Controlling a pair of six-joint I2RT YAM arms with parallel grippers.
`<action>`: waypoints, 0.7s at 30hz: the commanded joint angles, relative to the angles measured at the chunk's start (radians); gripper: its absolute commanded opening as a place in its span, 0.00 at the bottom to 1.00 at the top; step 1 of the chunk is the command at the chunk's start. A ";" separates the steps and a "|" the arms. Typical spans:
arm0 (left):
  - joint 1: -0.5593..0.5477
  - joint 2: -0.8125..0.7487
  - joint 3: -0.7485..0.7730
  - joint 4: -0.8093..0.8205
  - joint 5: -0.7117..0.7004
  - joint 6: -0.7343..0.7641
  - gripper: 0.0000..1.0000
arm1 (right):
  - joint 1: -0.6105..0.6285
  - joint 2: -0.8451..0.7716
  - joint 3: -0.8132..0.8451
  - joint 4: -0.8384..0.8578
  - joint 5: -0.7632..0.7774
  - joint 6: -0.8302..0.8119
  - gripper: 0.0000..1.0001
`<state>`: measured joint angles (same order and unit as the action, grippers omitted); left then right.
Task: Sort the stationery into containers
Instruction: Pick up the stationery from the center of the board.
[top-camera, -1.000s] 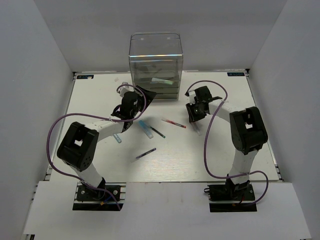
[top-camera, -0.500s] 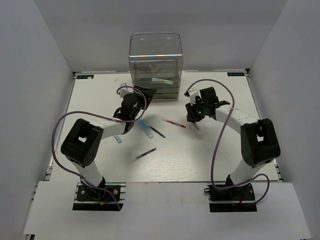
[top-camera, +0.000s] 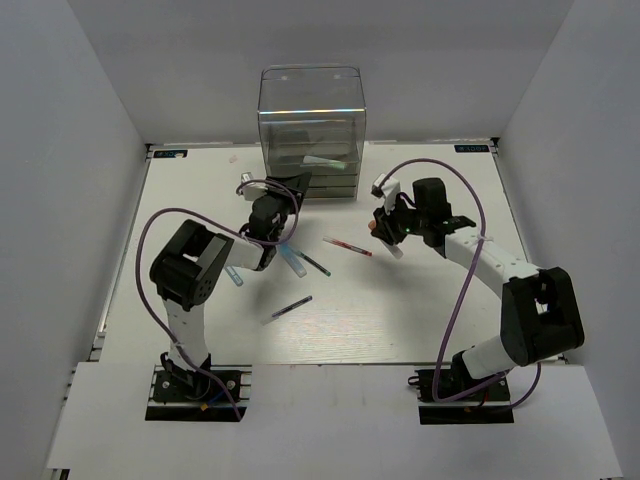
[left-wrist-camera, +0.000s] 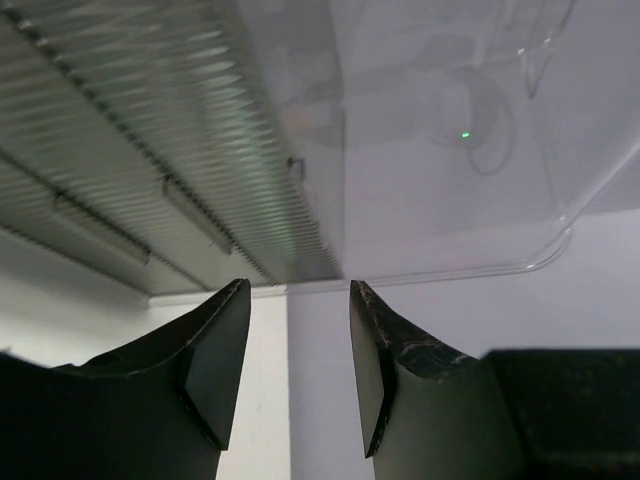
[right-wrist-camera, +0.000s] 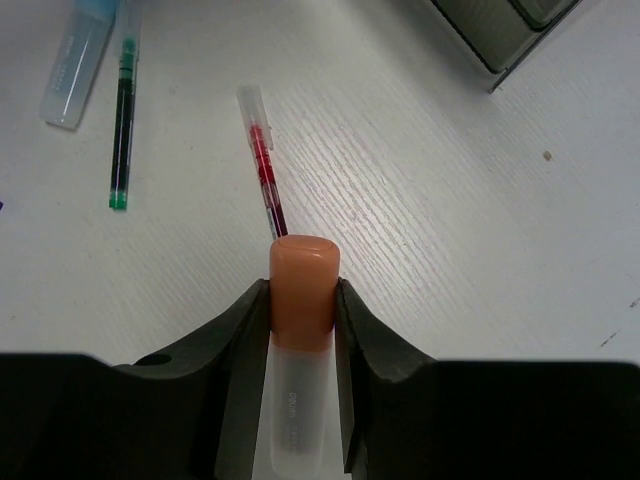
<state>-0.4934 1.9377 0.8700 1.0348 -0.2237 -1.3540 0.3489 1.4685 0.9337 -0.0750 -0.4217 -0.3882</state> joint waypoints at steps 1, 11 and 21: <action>-0.005 0.015 0.061 0.110 -0.022 -0.008 0.54 | -0.002 -0.027 -0.021 0.055 -0.034 -0.043 0.00; 0.004 0.076 0.122 0.110 -0.031 0.010 0.46 | -0.001 -0.056 -0.045 0.063 -0.045 -0.031 0.00; 0.004 0.107 0.132 0.099 -0.042 0.030 0.44 | -0.001 -0.071 -0.045 0.061 -0.042 -0.026 0.00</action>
<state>-0.4927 2.0422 0.9718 1.1221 -0.2493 -1.3445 0.3489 1.4319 0.8867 -0.0486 -0.4484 -0.4084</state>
